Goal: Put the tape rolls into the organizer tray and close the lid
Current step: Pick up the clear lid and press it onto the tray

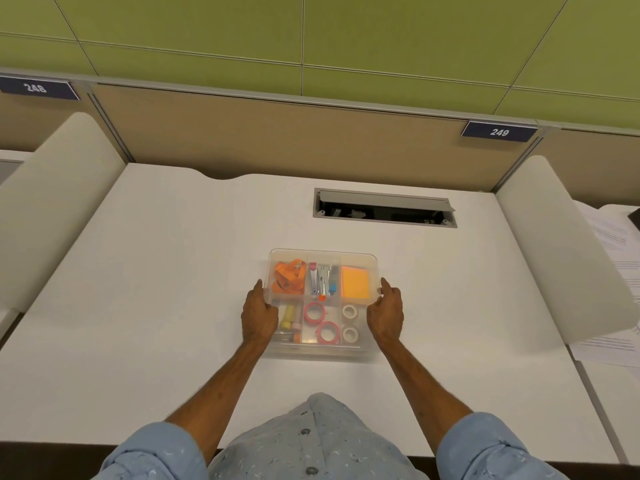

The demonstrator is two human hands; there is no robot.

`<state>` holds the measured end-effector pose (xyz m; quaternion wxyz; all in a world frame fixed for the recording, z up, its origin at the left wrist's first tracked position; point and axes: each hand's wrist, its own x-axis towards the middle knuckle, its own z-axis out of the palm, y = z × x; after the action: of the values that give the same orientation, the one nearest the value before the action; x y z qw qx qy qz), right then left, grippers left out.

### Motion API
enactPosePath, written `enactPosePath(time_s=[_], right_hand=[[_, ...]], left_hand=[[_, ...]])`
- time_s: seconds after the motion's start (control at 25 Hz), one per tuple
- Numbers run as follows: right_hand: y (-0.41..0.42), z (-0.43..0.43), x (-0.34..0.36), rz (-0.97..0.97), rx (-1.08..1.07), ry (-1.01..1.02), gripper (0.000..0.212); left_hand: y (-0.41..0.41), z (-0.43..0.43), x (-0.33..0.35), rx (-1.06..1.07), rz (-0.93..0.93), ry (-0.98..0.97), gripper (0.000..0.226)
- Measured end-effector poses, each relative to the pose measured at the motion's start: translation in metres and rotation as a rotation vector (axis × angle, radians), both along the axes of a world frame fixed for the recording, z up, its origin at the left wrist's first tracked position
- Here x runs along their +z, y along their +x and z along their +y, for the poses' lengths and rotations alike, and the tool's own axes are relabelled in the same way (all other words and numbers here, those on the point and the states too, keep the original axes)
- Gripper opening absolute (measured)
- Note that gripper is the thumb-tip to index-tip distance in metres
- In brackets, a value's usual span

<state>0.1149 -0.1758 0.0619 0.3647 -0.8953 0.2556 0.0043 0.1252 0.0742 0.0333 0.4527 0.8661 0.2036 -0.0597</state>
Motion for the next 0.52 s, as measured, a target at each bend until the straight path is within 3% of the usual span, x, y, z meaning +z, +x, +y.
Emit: enactPosePath(time_s=[0.2, 0.32, 0.4, 0.48, 0.52], right_hand=[[-0.002, -0.001, -0.005, -0.016, 0.003, -0.039, 0.039], [-0.009, 0.010, -0.006, 0.011, 0.047, -0.309, 0.051], [-0.016, 0.024, -0.010, -0.045, 0.164, -0.407, 0.054], [-0.021, 0.033, -0.018, 0.027, 0.330, -0.455, 0.060], [-0.023, 0.033, -0.024, 0.089, 0.393, -0.496, 0.065]], left_hand=[[0.000, 0.004, 0.002, -0.081, 0.000, 0.043, 0.063], [-0.007, -0.001, 0.001, -0.174, -0.054, 0.130, 0.066], [-0.014, -0.009, -0.001, -0.212, -0.112, 0.251, 0.065], [-0.019, -0.017, -0.002, -0.285, -0.147, 0.400, 0.064], [-0.021, -0.020, -0.002, -0.343, -0.163, 0.462, 0.078]])
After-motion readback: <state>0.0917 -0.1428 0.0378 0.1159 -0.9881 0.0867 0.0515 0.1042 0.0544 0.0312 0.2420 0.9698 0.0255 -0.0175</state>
